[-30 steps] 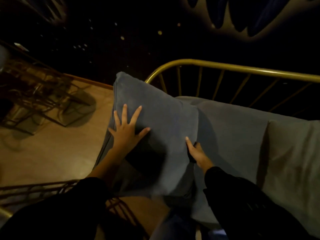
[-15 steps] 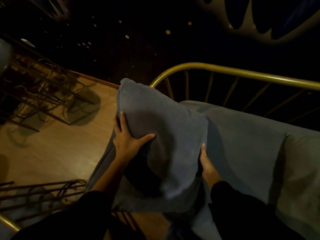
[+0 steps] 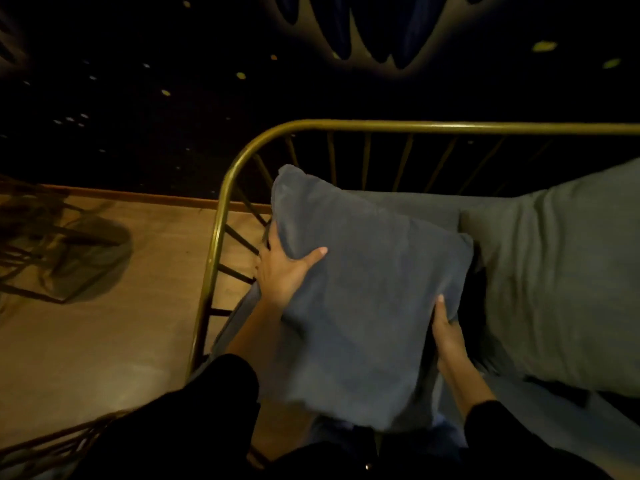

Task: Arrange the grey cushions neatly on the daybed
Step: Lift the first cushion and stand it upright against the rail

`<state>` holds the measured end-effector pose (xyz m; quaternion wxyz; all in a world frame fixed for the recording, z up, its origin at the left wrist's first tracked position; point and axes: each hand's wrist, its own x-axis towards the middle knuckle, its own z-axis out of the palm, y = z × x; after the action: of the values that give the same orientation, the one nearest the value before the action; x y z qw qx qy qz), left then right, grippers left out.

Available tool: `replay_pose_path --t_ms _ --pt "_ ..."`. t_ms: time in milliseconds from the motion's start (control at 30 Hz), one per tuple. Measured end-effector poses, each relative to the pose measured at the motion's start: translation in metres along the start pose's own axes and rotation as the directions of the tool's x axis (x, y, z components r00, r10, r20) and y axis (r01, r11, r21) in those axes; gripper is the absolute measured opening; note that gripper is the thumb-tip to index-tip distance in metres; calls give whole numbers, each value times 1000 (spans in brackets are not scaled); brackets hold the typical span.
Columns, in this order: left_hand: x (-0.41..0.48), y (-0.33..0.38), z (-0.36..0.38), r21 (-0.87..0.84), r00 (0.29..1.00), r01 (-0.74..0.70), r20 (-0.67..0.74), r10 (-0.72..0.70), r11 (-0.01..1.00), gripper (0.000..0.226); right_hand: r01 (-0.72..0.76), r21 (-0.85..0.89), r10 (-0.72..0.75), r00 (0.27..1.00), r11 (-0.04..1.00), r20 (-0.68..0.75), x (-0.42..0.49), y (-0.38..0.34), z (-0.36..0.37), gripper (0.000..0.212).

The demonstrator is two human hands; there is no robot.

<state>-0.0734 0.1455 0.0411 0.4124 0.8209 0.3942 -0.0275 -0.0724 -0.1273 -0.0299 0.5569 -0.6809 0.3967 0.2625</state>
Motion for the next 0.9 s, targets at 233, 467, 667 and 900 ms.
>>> replay_pose_path --t_ms 233,467,667,900 --pt "27 -48 8 -307 955 230 251 -155 923 101 77 -173 -83 996 982 -29 -3 19 -10 71" --pt "8 -103 43 107 891 264 352 -285 958 125 137 -428 -80 986 893 149 43 12 13 85" --pt "48 -78 47 94 907 364 187 -376 926 102 129 -438 -50 981 890 187 80 17 8 107" --pt "79 -126 46 37 849 365 396 -349 930 140 125 -223 -74 972 967 224 63 19 6 106"
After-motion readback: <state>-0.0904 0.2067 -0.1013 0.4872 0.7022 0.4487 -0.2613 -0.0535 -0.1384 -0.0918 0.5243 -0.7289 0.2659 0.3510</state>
